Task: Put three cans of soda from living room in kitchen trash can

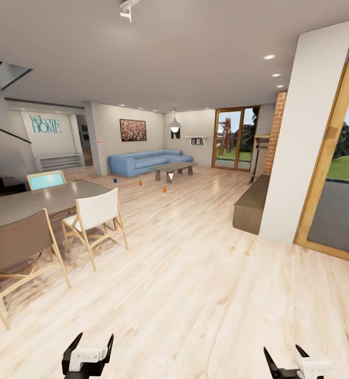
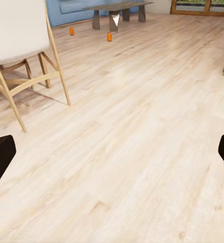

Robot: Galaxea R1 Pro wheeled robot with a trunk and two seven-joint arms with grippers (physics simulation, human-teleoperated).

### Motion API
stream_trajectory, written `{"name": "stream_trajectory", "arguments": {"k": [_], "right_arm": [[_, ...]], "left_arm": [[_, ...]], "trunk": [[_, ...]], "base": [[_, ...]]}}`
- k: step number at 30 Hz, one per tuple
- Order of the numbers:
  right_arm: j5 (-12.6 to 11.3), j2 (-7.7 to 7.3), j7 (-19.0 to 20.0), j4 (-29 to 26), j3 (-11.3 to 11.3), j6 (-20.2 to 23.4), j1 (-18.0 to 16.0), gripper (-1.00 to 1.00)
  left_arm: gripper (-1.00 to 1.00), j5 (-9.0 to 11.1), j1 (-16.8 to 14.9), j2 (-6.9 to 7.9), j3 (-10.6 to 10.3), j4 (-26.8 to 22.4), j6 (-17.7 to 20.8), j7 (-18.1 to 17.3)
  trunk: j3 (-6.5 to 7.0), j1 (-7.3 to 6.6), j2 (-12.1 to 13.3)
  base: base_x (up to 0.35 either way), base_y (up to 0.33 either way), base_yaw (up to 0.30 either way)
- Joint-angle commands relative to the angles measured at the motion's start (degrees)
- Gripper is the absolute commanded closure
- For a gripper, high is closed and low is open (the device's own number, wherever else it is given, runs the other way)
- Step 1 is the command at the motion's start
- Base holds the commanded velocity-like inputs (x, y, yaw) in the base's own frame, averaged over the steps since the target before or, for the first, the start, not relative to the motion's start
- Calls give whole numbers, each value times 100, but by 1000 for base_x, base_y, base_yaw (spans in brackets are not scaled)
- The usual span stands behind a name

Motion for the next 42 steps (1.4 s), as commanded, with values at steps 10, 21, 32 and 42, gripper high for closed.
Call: {"name": "stream_trajectory", "arguments": {"k": [10, 21, 32, 42], "right_arm": [[2, 0, 0, 1, 8, 0, 0, -100], [17, 6, 0, 69, 28, 0, 0, -100], [51, 92, 0, 119, 42, 0, 0, -100], [54, 97, 0, 124, 194, 0, 0, -100]], "left_arm": [[-100, 0, -1, 0, 0, 7, 7, 8], [-100, 0, -10, -6, 0, 8, 34, 17], [-100, 0, -10, -5, 0, 8, 43, 12], [-100, 0, -10, 0, 0, 8, 31, 9]], "trunk": [[63, 0, 0], [133, 0, 0], [204, 0, 0], [268, 0, 0]], "base": [[0, -43, 194], [0, -245, 190], [0, -297, 189], [43, -301, 188]]}}
